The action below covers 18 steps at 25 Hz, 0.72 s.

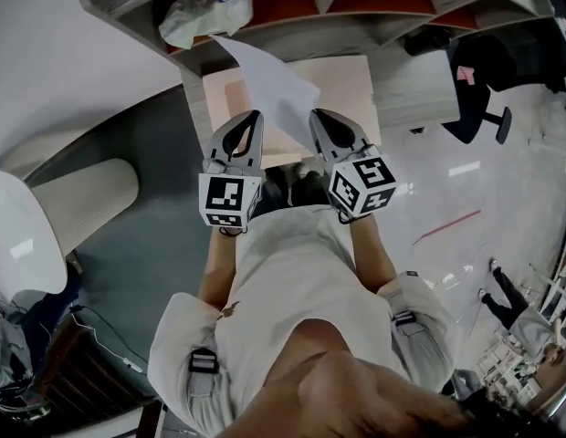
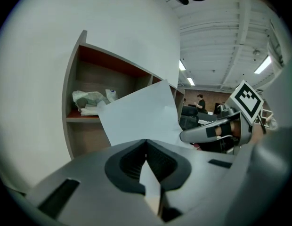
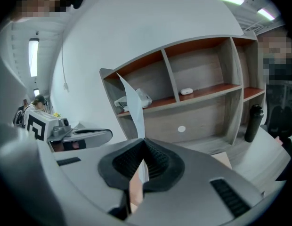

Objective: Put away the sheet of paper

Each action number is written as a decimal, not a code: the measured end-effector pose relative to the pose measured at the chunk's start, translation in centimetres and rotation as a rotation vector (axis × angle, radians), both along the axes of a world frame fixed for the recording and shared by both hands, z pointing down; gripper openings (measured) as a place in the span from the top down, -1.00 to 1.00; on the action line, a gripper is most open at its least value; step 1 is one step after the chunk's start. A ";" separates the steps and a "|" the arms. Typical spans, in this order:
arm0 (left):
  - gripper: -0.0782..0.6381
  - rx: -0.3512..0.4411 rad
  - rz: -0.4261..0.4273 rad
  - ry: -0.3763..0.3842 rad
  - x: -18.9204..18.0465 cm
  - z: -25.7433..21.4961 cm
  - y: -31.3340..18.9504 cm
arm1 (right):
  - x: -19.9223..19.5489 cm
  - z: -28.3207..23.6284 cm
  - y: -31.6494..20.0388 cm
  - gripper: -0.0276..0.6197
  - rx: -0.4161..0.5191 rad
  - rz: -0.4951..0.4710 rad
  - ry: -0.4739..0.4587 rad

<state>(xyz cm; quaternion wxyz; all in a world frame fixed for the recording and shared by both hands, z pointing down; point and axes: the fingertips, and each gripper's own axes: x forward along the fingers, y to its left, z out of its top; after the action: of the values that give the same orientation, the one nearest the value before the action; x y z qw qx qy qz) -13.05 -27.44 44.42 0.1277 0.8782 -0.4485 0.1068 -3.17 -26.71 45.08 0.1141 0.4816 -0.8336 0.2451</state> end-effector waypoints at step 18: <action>0.74 -0.101 0.064 -0.037 5.1 8.1 -1.6 | 2.5 10.4 -0.2 0.86 -0.215 -0.035 0.026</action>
<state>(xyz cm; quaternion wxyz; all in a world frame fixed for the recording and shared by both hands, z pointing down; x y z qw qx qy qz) -7.99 -28.99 52.55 0.1599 0.8824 -0.4165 0.1494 -0.64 -26.87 55.50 0.1801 0.4551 -0.8093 0.3248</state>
